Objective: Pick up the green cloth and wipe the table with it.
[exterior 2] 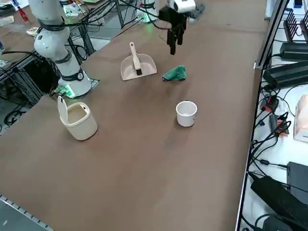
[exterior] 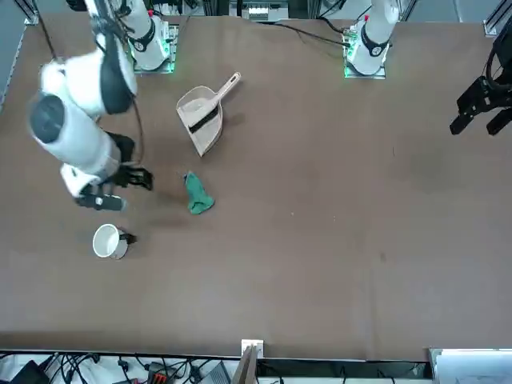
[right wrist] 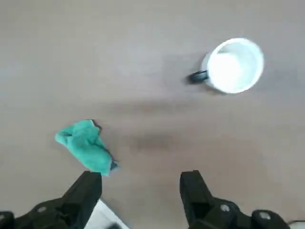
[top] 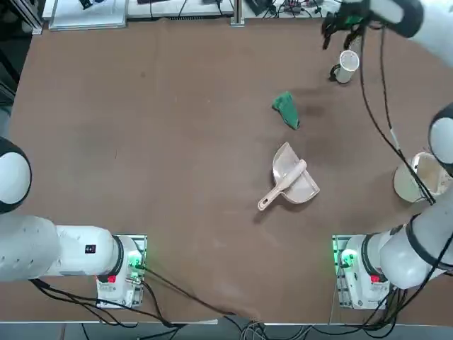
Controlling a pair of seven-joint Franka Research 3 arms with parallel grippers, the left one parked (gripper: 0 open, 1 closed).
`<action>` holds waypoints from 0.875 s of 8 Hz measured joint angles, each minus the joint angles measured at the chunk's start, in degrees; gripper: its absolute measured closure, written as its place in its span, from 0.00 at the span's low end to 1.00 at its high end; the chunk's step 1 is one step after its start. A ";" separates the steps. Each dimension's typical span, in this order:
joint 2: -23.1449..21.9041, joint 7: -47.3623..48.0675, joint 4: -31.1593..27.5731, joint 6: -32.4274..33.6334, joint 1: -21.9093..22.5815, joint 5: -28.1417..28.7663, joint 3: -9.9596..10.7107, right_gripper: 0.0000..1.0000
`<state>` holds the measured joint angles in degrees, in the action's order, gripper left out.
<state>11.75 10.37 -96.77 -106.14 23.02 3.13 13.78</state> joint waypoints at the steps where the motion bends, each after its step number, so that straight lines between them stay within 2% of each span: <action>1: -1.97 -4.41 -0.01 1.30 -0.09 0.00 2.09 0.00; 2: -3.74 -7.39 0.08 1.81 -0.26 -0.01 3.69 0.00; 3: -5.25 -8.34 0.47 2.46 -0.94 -0.02 4.38 0.00; 4: -6.47 -8.67 1.13 4.23 -2.71 -0.02 4.02 0.00; 5: -7.79 -9.03 1.41 6.24 -5.49 -0.02 2.46 0.00; 7: -10.42 -9.24 1.41 10.12 -12.80 -0.05 -3.72 0.00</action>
<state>1.33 1.14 -95.36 -96.02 10.22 3.08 10.06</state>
